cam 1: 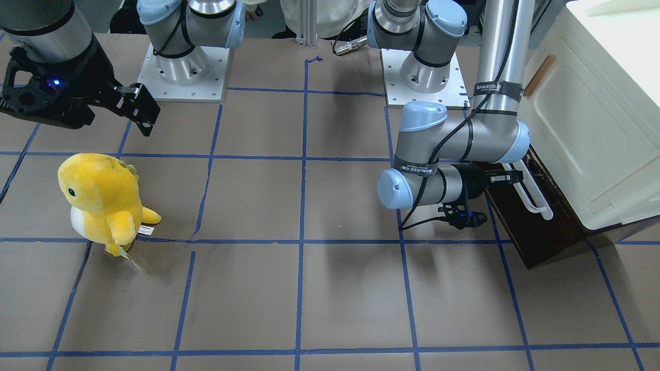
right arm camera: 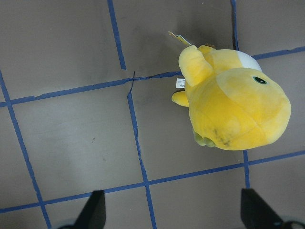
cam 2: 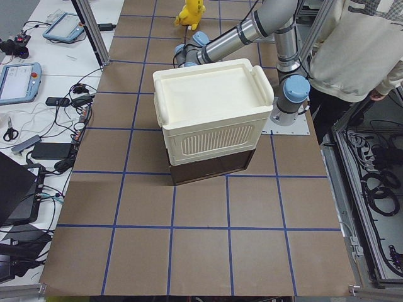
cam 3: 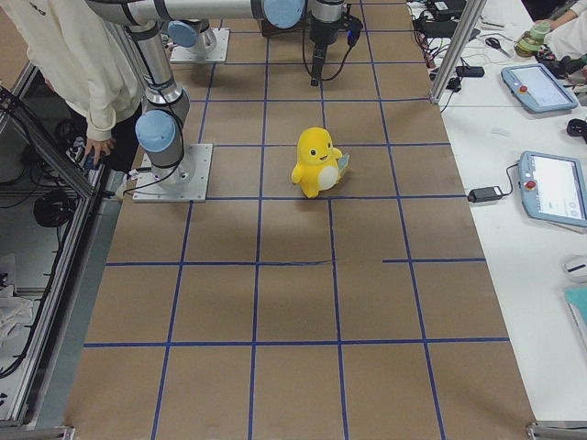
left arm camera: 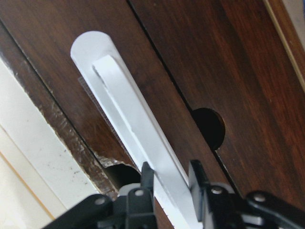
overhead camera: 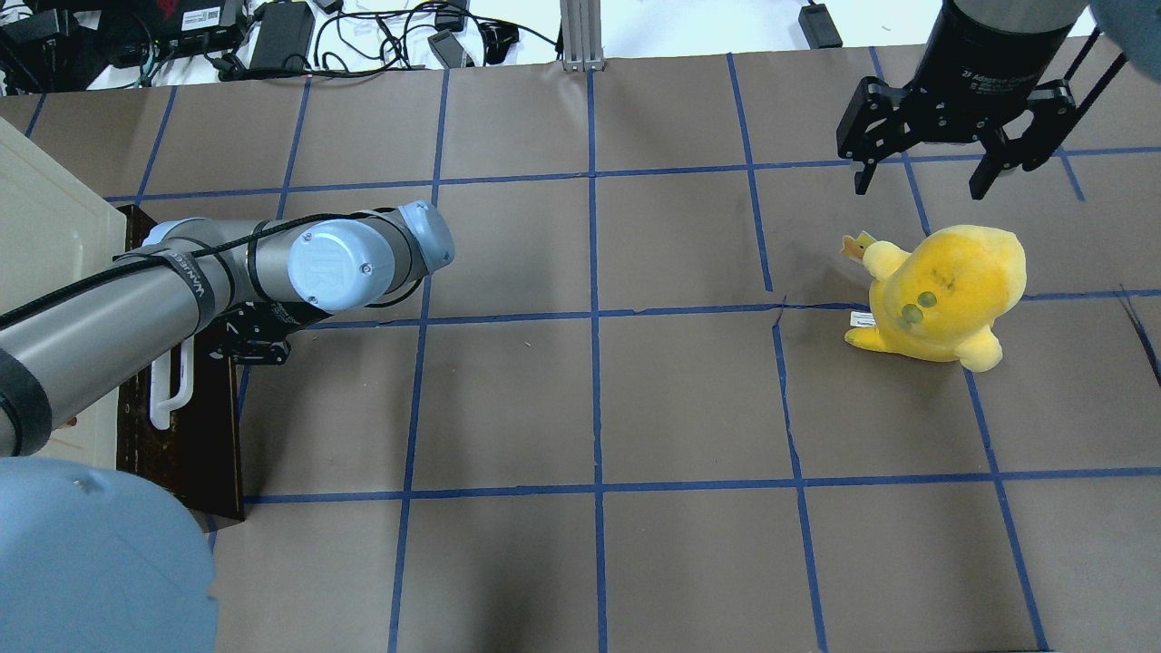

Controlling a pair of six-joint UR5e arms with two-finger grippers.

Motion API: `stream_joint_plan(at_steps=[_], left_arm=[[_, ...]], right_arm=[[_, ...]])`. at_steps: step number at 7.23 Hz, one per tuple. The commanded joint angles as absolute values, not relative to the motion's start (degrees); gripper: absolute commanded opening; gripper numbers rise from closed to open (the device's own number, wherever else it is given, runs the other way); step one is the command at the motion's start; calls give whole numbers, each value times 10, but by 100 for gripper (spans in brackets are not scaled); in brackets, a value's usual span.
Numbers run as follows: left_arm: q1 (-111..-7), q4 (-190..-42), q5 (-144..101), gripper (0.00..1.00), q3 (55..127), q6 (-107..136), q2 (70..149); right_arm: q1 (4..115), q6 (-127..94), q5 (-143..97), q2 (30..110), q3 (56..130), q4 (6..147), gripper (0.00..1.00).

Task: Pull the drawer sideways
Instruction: 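Pull the handle with the left gripper, sliding the drawer out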

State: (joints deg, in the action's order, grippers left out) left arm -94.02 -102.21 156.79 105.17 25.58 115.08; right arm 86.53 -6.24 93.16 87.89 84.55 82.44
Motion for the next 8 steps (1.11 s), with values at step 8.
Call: stream_joint_plan(at_steps=[8], left_arm=[[-998,-1015,1598,26,1047,250,1158]], right_arm=[[866,-62,932,879,846,824,100]])
